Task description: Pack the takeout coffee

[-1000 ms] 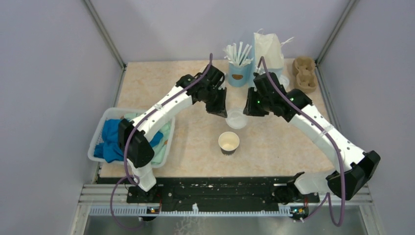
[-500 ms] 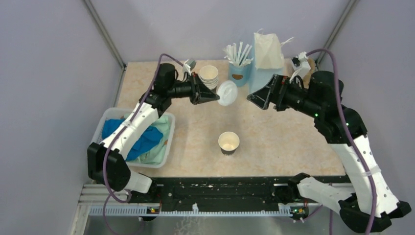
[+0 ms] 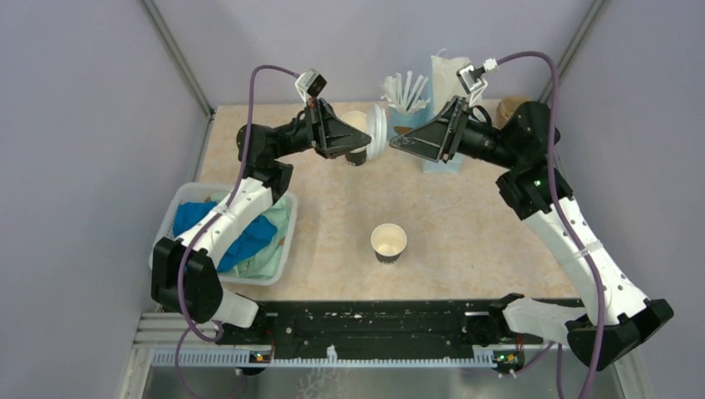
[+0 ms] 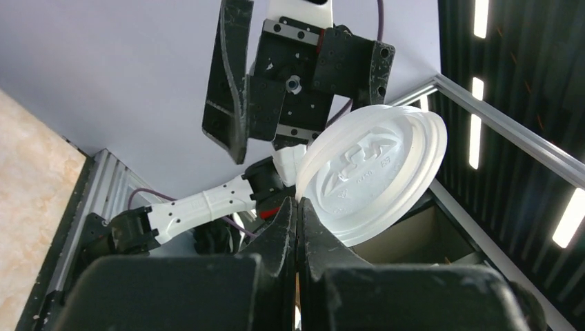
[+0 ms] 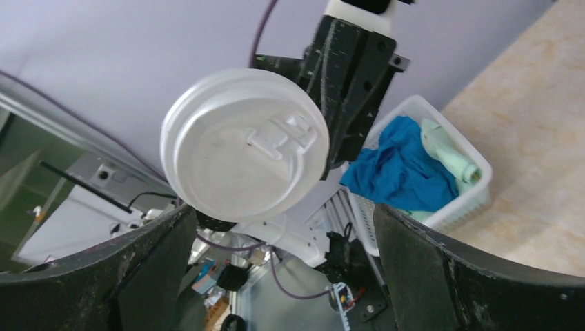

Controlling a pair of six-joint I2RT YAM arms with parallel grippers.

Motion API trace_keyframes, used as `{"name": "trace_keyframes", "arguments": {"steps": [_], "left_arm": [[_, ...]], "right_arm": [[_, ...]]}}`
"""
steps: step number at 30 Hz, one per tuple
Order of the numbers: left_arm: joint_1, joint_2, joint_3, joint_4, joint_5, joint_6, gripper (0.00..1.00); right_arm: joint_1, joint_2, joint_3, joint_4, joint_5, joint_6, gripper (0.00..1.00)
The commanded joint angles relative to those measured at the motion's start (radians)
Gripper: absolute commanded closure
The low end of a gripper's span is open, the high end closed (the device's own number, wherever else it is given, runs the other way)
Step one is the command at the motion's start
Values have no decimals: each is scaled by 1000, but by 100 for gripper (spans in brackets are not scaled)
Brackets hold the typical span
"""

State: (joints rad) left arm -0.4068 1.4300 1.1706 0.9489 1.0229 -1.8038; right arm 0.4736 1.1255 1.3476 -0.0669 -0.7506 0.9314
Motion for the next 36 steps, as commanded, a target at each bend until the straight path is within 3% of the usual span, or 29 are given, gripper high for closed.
{"name": "trace_keyframes", "arguments": {"steps": [1, 9, 31, 36], "left_arm": [[-1, -1, -13, 175, 4, -87, 100], [-2, -7, -23, 182, -9, -87, 100], [-3, 2, -34, 191, 5, -98, 100], [-2, 1, -36, 191, 10, -96, 100]], "right_arm": [[0, 9, 1, 276, -80, 135, 1], [29, 55, 10, 391, -89, 197, 1], [90, 88, 15, 410, -32, 207, 2], [93, 96, 16, 400, -33, 207, 7]]}}
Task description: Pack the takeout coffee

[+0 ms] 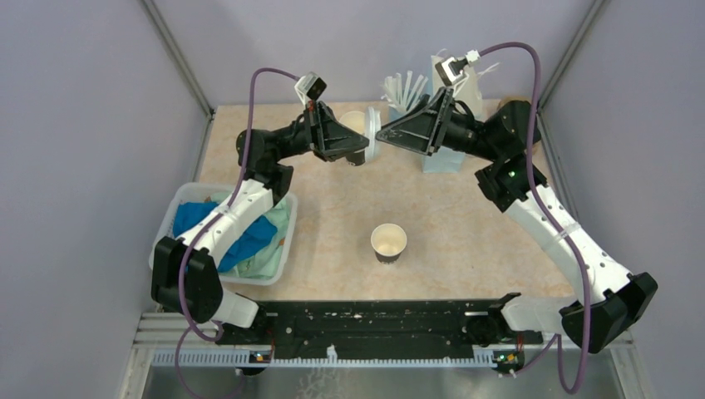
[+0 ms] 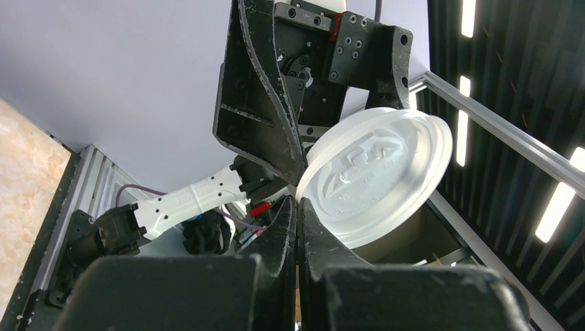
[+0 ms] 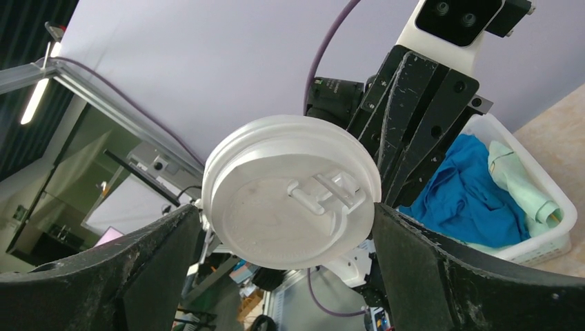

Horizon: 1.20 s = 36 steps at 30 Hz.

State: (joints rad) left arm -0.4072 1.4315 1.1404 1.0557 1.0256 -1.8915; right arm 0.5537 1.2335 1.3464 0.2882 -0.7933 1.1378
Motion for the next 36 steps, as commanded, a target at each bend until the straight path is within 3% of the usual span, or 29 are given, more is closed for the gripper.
{"name": "trace_keyframes", "arguments": {"steps": [1, 8, 36], "left_arm": [[-2, 1, -3, 84, 7, -9, 100], [-2, 1, 0, 85, 10, -9, 100], [-1, -4, -13, 26, 18, 30, 100]], "right_arm": [[13, -9, 16, 50, 8, 4, 9], [18, 1, 13, 66, 11, 21, 19], [24, 0, 41, -1, 8, -26, 13]]}}
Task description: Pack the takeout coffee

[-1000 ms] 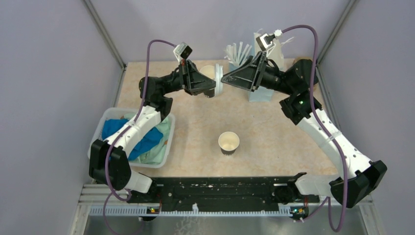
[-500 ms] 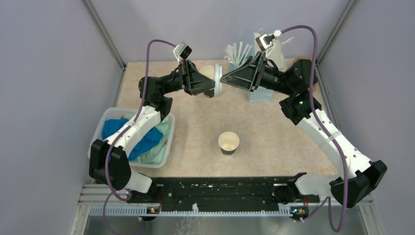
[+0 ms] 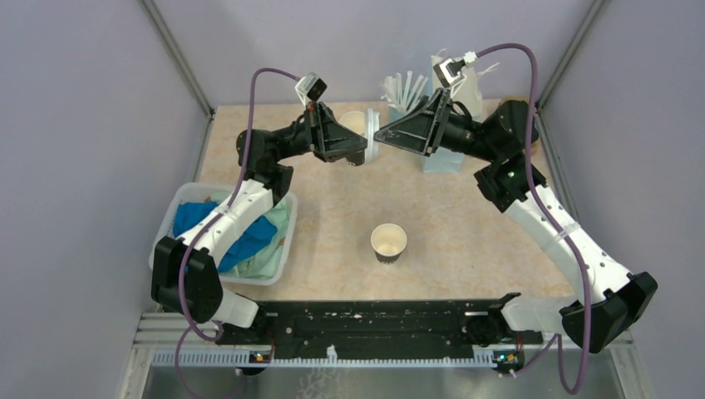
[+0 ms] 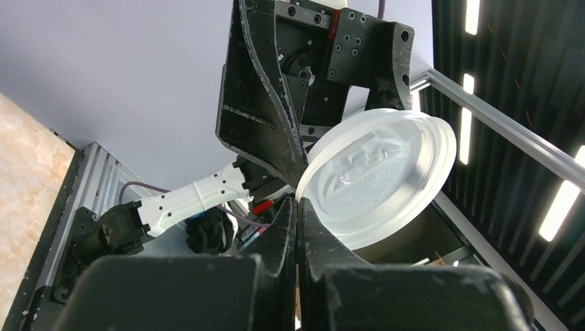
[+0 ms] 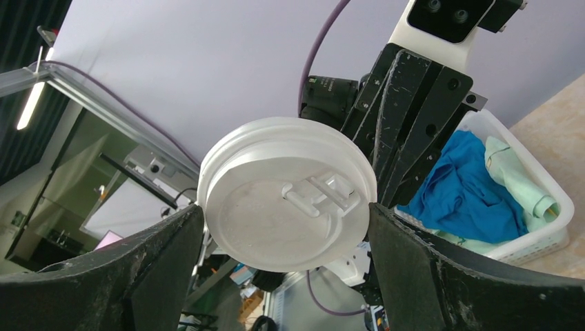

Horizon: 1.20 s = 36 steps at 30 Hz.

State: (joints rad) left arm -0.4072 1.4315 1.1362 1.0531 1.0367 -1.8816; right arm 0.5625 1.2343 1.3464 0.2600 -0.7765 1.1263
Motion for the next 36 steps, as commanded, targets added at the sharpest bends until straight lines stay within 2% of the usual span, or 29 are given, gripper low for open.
{"name": "trace_keyframes", "arguments": {"steps": [1, 8, 13, 15, 16, 18, 20, 22, 24, 26, 27, 28, 31, 36], "left_arm": [[-1, -3, -9, 28, 7, 21, 100], [-1, -1, 0, 23, 11, 26, 100], [0, -11, -4, -33, 24, 62, 98], [8, -27, -35, -46, 24, 69, 77], [17, -39, -56, -64, 29, 78, 62], [49, -80, -105, -142, 49, 132, 42], [84, -135, -139, -322, 72, 260, 27], [126, -197, -146, -617, 72, 455, 19], [168, -239, -118, -1016, 44, 683, 13], [190, -244, -37, -1399, -61, 956, 3], [190, -227, 6, -1551, -122, 1112, 2], [188, -212, 49, -1657, -172, 1200, 2], [187, -198, 97, -1801, -252, 1346, 2], [186, -243, -3, -1776, -287, 1365, 2]], "right_arm": [[15, -1, 42, 24, -8, -14, 13], [15, 3, 36, 12, 1, -17, 22], [15, -2, 36, -6, 14, -25, 24], [15, -14, 28, -27, 31, -32, 24], [12, -24, 23, -49, 41, -41, 24], [-1, -48, 10, -124, 65, -68, 24], [-15, -75, 13, -326, 93, -154, 24], [-18, -99, 45, -611, 172, -328, 24], [-17, -109, 77, -870, 273, -494, 24], [-5, -99, 98, -1073, 373, -625, 24], [23, -90, 111, -1153, 456, -666, 24], [54, -70, 121, -1221, 525, -688, 24], [164, 9, 168, -1373, 702, -704, 25], [380, 185, 262, -1535, 980, -647, 25]]}}
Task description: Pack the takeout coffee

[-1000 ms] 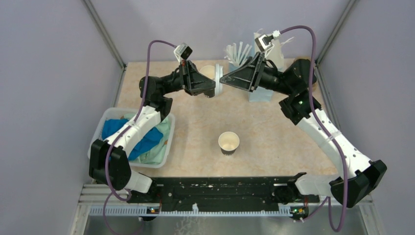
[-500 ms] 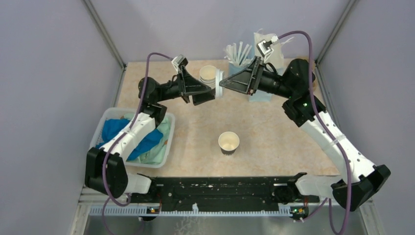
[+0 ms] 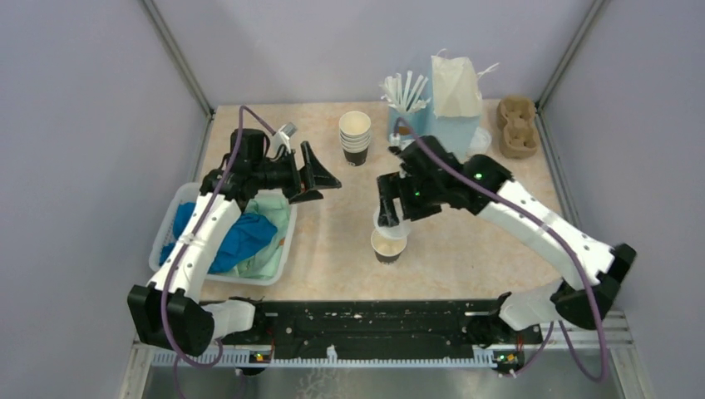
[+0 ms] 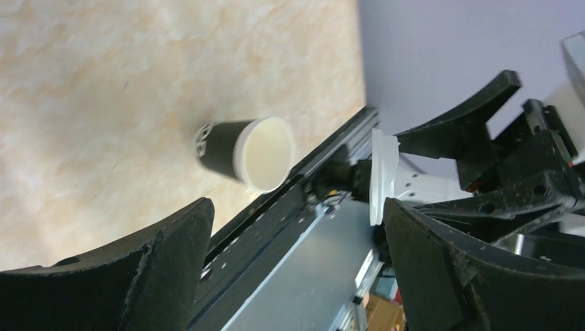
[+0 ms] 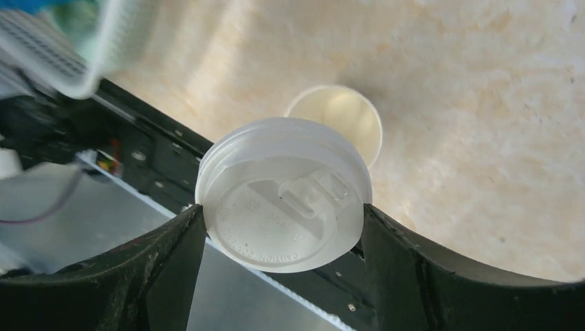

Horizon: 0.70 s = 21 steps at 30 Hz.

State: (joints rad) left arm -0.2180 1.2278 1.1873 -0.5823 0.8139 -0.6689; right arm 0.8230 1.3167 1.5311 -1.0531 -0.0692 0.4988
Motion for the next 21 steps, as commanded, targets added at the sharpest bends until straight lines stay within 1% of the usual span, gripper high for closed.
{"name": "trace_keyframes", "arguments": {"steps": [1, 5, 8, 11, 18, 21], "left_arm": [[-3, -55, -88, -116, -60, 139, 2], [-3, -115, -190, -46, -49, 97, 2], [-3, -129, -212, -56, -51, 110, 2], [-3, -128, -205, -85, -57, 137, 2], [-3, -114, -173, -132, -71, 189, 2], [-3, -109, -166, -146, -73, 206, 2]], "right_arm": [[151, 134, 83, -237, 307, -8, 25], [231, 212, 76, -233, 363, 23, 25], [237, 240, 48, -193, 388, 21, 25], [237, 265, 42, -156, 410, 17, 25], [236, 316, 8, -75, 384, 26, 23], [229, 335, 13, -76, 380, 27, 23]]}}
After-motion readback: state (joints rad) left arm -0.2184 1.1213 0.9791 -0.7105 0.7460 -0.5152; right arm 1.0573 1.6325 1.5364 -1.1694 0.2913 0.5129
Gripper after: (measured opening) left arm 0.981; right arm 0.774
